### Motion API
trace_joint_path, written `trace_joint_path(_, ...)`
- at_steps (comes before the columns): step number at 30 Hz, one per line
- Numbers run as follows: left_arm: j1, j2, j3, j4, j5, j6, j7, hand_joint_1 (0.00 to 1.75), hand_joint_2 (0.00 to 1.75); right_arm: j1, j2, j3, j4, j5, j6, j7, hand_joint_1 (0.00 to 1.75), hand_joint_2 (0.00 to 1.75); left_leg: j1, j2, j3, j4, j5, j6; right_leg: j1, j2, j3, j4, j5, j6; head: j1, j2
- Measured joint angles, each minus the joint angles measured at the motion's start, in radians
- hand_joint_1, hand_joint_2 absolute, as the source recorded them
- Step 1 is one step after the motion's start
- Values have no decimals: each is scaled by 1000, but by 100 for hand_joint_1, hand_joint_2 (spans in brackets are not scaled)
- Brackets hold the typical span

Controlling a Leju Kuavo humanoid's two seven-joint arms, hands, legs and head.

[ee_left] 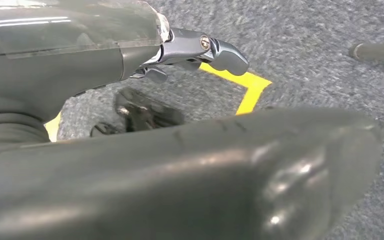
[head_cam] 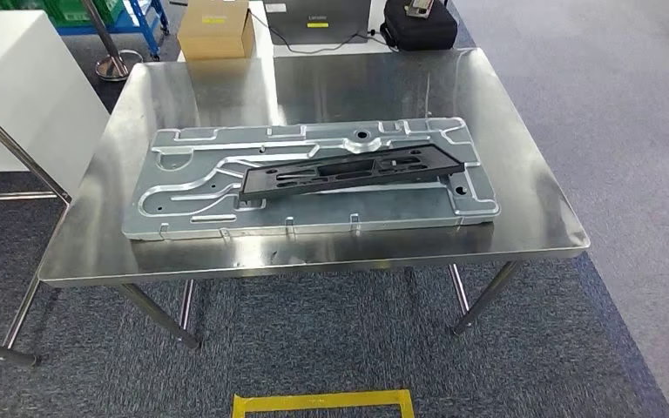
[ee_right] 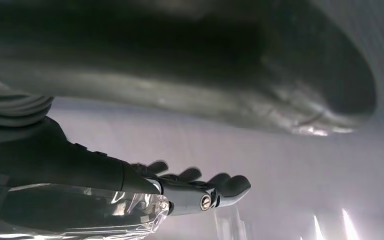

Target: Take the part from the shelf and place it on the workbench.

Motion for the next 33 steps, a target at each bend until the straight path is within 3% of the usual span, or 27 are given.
trace_joint_path(1,0,-1,0,0,-4,0,1,0,0,-3,17,0,40,24,50,50,0,0,0,0,-2,50,-18,-2,1,0,-17,4,10,0,0,0)
trace_joint_path(2,-1,-2,0,0,-8,-1,2,0,0,-6,31,1,76,49,104,103,0,0,0,0,9,74,-10,-2,2,0,-34,9,20,0,0,0)
trace_joint_path(3,0,-3,-1,0,-14,-2,3,0,0,-8,46,3,107,76,156,159,0,0,0,0,36,64,16,-2,2,-1,-52,16,28,1,0,0)
trace_joint_path(5,0,-5,-7,0,-27,-6,7,0,0,-11,70,10,158,116,242,259,0,0,-2,0,135,-48,62,4,2,-1,-83,32,42,5,0,0)
trace_joint_path(7,0,-6,-17,0,-38,-12,12,0,0,-13,89,16,192,129,303,326,0,0,-7,-1,229,-188,52,12,3,-2,-101,44,55,13,1,0)
trace_joint_path(9,-1,-8,-26,0,-48,-18,18,0,0,-19,100,18,216,124,364,366,0,0,-12,-1,254,-241,40,20,1,-3,-106,45,72,25,0,0)
trace_joint_path(11,-3,-10,-37,0,-55,-21,26,0,0,-23,104,17,234,109,423,388,0,0,-9,3,238,-244,61,31,-1,-1,-115,50,70,36,-3,0)
trace_joint_path(12,-5,-10,-42,1,-58,-23,29,0,0,-23,106,16,240,100,448,394,0,0,-7,5,226,-247,74,38,-2,0,-123,68,42,42,-2,0)
trace_joint_path(15,-5,-11,-52,1,-60,-25,32,0,0,-25,109,10,252,81,484,399,0,0,-6,11,184,-247,110,48,-8,2,-155,216,-110,56,2,0)
trace_joint_path(16,-5,-11,-54,1,-61,-25,32,0,0,-26,109,8,255,79,489,399,0,0,-7,12,168,-245,122,47,-10,2,-159,272,-132,60,2,0)
trace_joint_path(17,-5,-11,-56,1,-61,-25,32,0,0,-27,110,7,258,79,492,399,0,0,-7,13,151,-241,133,45,-13,2,-154,307,-126,64,2,0)
trace_joint_path(18,-6,-11,-58,1,-61,-25,32,0,0,-28,110,7,260,79,498,399,0,0,-6,14,133,-235,144,42,-16,2,-136,314,-98,67,2,0)
trace_joint_path(19,-7,-11,-60,1,-62,-25,33,0,0,-30,110,7,261,82,504,398,0,0,-5,14,114,-228,153,38,-19,2,-101,288,-65,68,2,0)
trace_joint_path(20,-7,-11,-62,1,-63,-25,34,0,0,-32,110,7,263,84,511,398,0,0,-5,14,97,-218,160,34,-22,2,-49,229,-47,69,2,0)
trace_joint_path(22,-8,-11,-66,1,-64,-27,35,0,0,-38,110,7,264,89,521,397,0,0,-5,13,73,-200,173,22,-19,3,53,84,-63,63,1,0)
trace_joint_path(23,-9,-11,-67,1,-64,-29,35,0,0,-41,111,7,265,89,526,396,0,0,-6,14,66,-195,180,16,-16,3,81,35,-80,58,0,0)
trace_joint_path(24,-10,-11,-69,1,-65,-32,34,0,0,-42,111,7,267,88,530,394,0,0,-5,14,61,-194,190,10,-12,3,88,13,-88,50,0,0)
trace_joint_path(26,-10,-11,-73,1,-68,-37,34,0,0,-41,111,6,270,87,539,387,0,0,-1,12,52,-194,200,-2,-10,-1,71,9,-73,32,0,0)
trace_joint_path(27,-10,-11,-75,1,-69,-38,35,0,0,-40,111,6,271,86,544,383,0,0,1,10,43,-180,180,-6,-10,-4,59,8,-61,23,0,0)
trace_joint_path(28,-9,-11,-77,1,-71,-40,37,0,0,-41,111,5,272,83,551,380,0,0,3,8,30,-148,139,-9,-11,-6,44,7,-48,14,-1,0)
trace_joint_path(30,-10,-12,-82,2,-73,-43,42,0,0,-41,111,0,272,69,571,373,0,0,6,7,2,-34,25,-12,-6,-4,12,8,-21,4,-3,0)
trace_joint_path(31,-11,-12,-84,2,-74,-46,43,0,0,-40,110,-5,273,58,581,369,0,0,6,7,-6,30,-13,-12,-3,-2,-6,10,-8,4,-4,0)
trace_joint_path(32,-12,-12,-87,2,-75,-48,43,0,0,-39,110,-11,273,46,589,366,0,0,5,6,-6,80,-26,-11,0,1,-26,13,5,4,-4,0)
trace_joint_path(33,-12,-12,-89,2,-77,-51,43,0,0,-39,110,-18,273,34,596,363,0,0,5,5,8,103,-13,-8,2,5,-45,18,17,4,-4,0)
